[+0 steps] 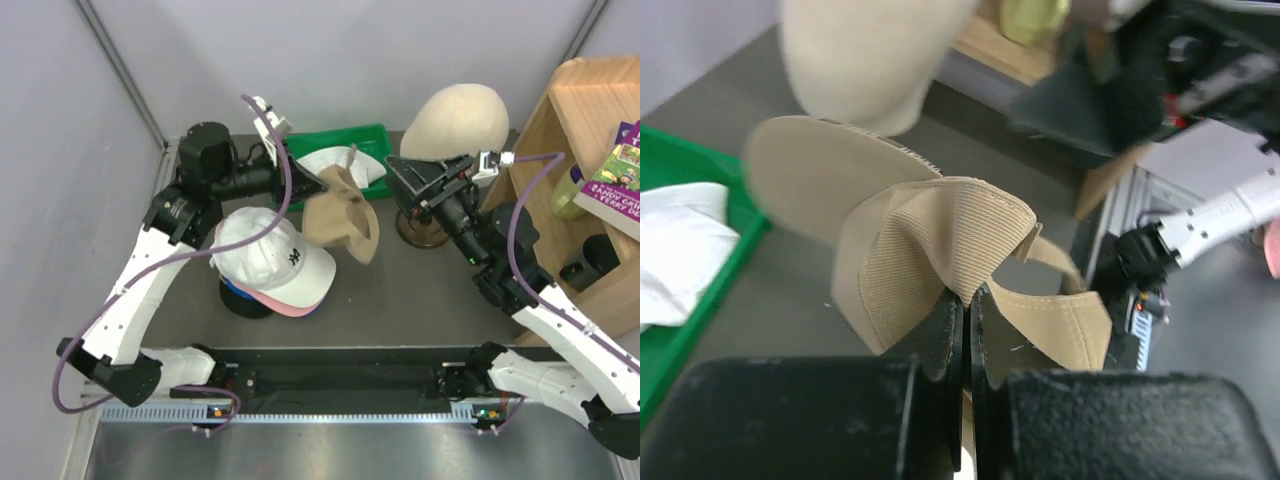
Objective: Stack the hats
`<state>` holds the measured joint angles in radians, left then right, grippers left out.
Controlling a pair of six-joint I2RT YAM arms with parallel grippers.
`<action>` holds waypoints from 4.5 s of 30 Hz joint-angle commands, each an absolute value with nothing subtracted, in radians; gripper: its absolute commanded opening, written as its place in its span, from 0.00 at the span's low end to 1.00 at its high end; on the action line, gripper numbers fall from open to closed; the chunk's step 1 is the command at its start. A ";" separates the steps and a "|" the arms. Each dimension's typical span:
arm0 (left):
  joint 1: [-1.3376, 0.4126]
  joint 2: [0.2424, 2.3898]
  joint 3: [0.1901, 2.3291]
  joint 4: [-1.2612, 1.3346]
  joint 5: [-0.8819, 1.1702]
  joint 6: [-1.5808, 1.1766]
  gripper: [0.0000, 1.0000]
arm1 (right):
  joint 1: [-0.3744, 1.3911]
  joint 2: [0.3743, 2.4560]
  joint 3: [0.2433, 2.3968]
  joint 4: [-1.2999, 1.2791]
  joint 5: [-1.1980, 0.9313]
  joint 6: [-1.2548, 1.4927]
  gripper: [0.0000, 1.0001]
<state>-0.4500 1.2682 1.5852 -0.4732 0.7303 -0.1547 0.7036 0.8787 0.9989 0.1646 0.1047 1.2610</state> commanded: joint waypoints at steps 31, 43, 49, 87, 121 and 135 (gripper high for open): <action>-1.017 1.275 1.715 -0.960 0.282 0.271 0.00 | 0.699 0.762 0.710 -0.227 -0.100 1.448 0.86; -1.037 1.212 1.681 -0.940 0.121 0.278 0.11 | 0.699 0.726 0.718 -0.325 -0.065 1.374 0.00; -1.037 1.160 1.674 -0.907 -0.069 0.245 0.93 | 0.701 0.574 0.738 -0.399 0.099 1.385 0.00; -0.476 1.114 1.891 -0.534 -0.640 -0.215 0.99 | 1.109 1.185 1.079 0.796 0.190 1.029 0.00; -0.476 0.991 1.651 -0.568 -0.558 -0.259 0.99 | 0.943 1.641 0.750 1.367 0.144 1.319 0.00; -0.476 0.874 1.454 -0.676 -0.546 -0.371 0.99 | 0.914 1.693 0.647 1.407 0.189 1.370 0.00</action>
